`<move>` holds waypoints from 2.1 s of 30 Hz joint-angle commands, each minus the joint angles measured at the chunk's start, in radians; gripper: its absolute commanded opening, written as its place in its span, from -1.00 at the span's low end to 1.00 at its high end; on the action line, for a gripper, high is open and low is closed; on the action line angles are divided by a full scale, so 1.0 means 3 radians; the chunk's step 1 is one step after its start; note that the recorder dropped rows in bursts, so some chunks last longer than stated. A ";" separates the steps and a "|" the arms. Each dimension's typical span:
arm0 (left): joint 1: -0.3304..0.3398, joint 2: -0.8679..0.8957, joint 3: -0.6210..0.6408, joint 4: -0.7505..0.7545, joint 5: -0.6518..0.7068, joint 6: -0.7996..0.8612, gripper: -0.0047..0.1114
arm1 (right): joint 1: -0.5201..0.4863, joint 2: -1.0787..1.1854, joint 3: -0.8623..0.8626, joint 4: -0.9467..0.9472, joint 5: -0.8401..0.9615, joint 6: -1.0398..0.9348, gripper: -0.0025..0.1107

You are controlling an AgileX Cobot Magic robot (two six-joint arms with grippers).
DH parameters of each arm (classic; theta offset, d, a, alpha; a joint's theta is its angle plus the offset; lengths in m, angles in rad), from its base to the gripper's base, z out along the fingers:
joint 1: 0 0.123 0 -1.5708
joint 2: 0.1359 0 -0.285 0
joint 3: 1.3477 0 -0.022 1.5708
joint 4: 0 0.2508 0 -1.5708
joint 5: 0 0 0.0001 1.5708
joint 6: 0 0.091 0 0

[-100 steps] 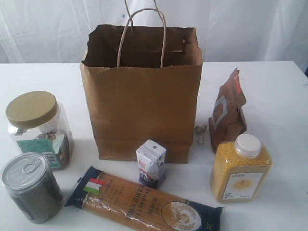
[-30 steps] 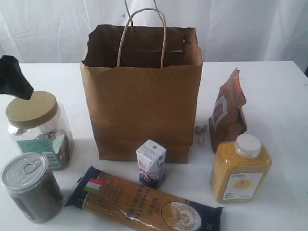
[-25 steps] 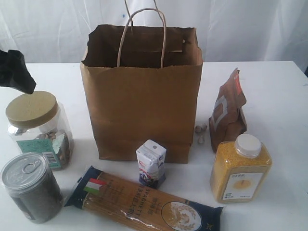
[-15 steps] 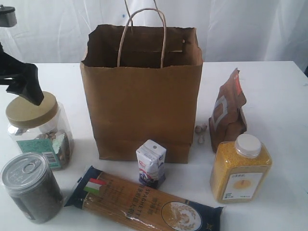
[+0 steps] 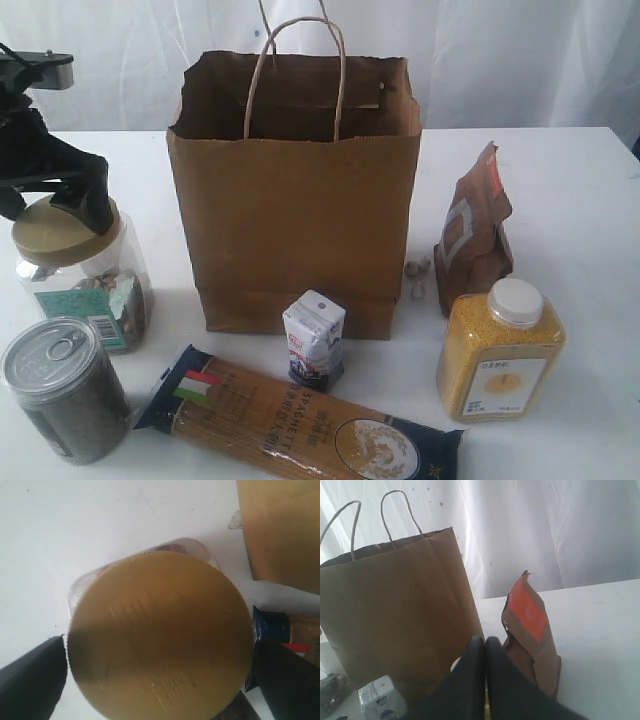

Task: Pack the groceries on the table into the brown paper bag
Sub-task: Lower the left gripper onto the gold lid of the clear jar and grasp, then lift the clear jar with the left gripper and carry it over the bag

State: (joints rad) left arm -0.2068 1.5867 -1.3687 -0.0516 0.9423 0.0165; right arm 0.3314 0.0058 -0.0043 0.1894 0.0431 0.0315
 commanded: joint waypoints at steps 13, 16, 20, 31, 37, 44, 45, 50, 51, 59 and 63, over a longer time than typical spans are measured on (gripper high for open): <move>-0.0015 0.0256 -0.0026 0.0025 -0.0066 0.0016 0.89 | -0.0012 -0.0019 0.0014 -0.0011 -0.0019 -0.0032 -0.96; -0.0015 0.0294 -0.0026 0.0025 -0.0144 0.0016 0.89 | -0.0012 -0.0019 0.0014 -0.0011 -0.0009 -0.0032 -0.96; -0.0015 0.0326 -0.0026 0.0077 -0.0173 0.0007 0.74 | -0.0012 -0.0019 0.0014 -0.0011 -0.0009 -0.0032 -0.96; -0.0015 0.0258 -0.0502 0.0281 0.0460 0.0064 -0.92 | -0.0012 -0.0019 0.0014 -0.0011 -0.0015 -0.0032 -0.96; -0.0015 -0.0097 -0.1140 0.0250 0.0782 0.0122 -0.92 | -0.0012 -0.0019 0.0014 -0.0011 -0.0015 -0.0032 -0.96; -0.0015 -0.0432 -0.1878 -0.0598 0.0771 0.0107 -0.92 | -0.0012 -0.0019 0.0014 -0.0011 -0.0008 -0.0032 -0.96; -0.0015 -0.0432 -0.1960 -0.0713 0.0771 0.0107 -0.92 | -0.0012 -0.0019 0.0014 -0.0011 -0.0008 -0.0032 -0.96; -0.0015 -0.0432 -0.2392 -0.1051 0.0665 0.0146 -0.92 | -0.0012 -0.0019 0.0014 -0.0011 -0.0015 -0.0032 -0.96; -0.0015 -0.0432 -0.2435 -0.1117 0.0644 0.0154 -0.92 | -0.0012 -0.0019 0.0014 -0.0011 -0.0015 -0.0032 -0.96; -0.0704 0.0011 -0.2865 -0.0836 0.0566 0.0232 -0.92 | -0.0012 -0.0019 0.0014 -0.0011 -0.0015 -0.0032 -0.96; -0.0903 0.0212 -0.3035 -0.0651 0.0527 0.0225 -0.92 | -0.0012 -0.0019 0.0014 -0.0011 -0.0015 -0.0032 -0.96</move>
State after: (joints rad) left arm -0.4415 1.6262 -2.2418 -0.2718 1.1273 0.0841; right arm 0.3314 0.0058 -0.0043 0.1894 0.0431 0.0315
